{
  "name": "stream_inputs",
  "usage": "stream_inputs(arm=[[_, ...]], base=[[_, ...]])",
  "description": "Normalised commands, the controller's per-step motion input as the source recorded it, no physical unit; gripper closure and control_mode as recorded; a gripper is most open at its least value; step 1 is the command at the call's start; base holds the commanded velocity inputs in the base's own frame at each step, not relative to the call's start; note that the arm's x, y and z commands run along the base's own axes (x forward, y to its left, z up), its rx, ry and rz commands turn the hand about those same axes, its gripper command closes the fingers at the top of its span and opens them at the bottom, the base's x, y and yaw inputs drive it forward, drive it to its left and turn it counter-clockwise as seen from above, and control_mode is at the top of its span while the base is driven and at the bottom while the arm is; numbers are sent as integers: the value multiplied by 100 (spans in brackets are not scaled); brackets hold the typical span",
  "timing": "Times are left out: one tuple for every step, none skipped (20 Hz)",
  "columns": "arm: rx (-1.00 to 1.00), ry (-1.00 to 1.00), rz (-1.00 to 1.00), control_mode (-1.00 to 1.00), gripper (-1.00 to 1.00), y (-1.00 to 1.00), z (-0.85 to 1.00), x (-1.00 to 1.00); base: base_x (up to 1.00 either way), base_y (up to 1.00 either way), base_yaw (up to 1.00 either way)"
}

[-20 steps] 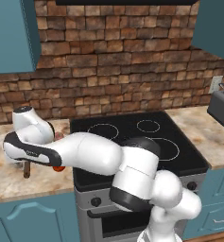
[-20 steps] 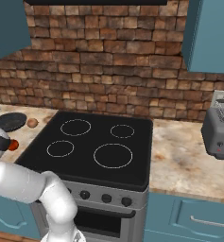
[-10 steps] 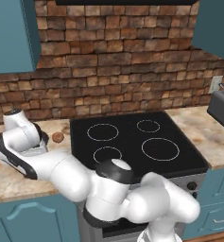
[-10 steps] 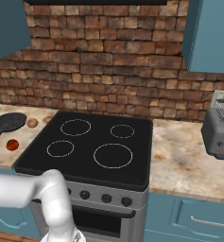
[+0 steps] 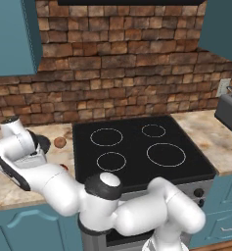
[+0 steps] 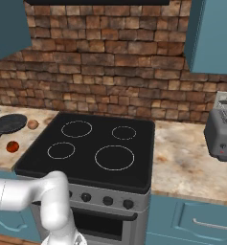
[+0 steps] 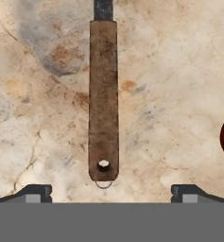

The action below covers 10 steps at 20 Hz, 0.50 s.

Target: Place the pan on the front left burner on the stove. Then place the tomato and the onion in the pan and turn on the front left burner.

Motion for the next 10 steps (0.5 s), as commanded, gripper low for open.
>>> stream_inputs(arm=[[0,0,0,-100,-100,6,-29,17],[0,0,0,-100,-100,6,-31,16],[0,0,0,-100,-100,6,-30,15],[0,0,0,-100,-100,8,-32,20],[0,0,0,-100,-100,9,-33,19],[0,0,0,-100,-100,8,-33,18],[0,0,0,-100,-100,7,-33,17],[0,0,0,-100,-100,4,-35,14],[0,0,0,-100,-100,3,-36,10],[0,0,0,-100,-100,1,-36,6]], base=[[0,0,0],[0,0,0],[0,0,0],[0,0,0],[0,0,0],[0,0,0],[0,0,0],[0,0,0],[0,0,0],[0,0,0]])
